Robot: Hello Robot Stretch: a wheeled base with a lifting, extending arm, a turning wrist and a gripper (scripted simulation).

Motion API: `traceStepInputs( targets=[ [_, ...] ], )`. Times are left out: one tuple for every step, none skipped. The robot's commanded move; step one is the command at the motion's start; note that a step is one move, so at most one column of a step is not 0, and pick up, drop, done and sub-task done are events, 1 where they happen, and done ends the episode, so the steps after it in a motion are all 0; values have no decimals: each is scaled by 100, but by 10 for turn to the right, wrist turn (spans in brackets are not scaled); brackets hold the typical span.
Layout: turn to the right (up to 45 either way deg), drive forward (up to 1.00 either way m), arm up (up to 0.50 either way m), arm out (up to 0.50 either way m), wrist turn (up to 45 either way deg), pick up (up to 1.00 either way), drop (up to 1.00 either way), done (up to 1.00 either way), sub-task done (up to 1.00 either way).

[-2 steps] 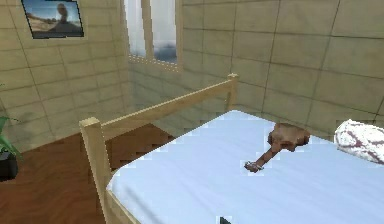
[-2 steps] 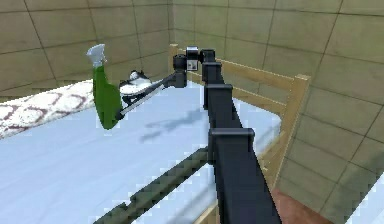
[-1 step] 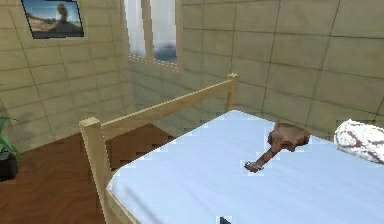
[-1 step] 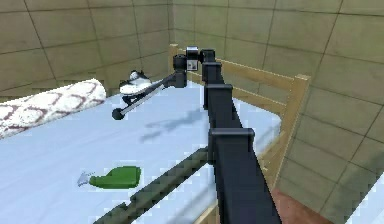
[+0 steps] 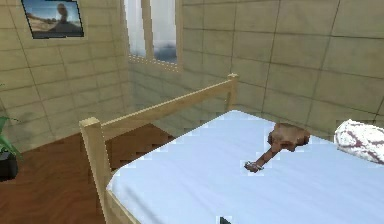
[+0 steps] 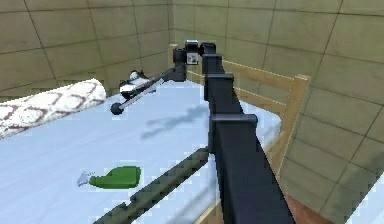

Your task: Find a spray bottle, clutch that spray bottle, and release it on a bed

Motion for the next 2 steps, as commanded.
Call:
traceStepInputs(
  targets=[
    [0, 0, 0, -8, 0, 0, 0, 0, 0],
    [0, 0, 0, 0, 0, 0, 0, 100, 0]
  ],
)
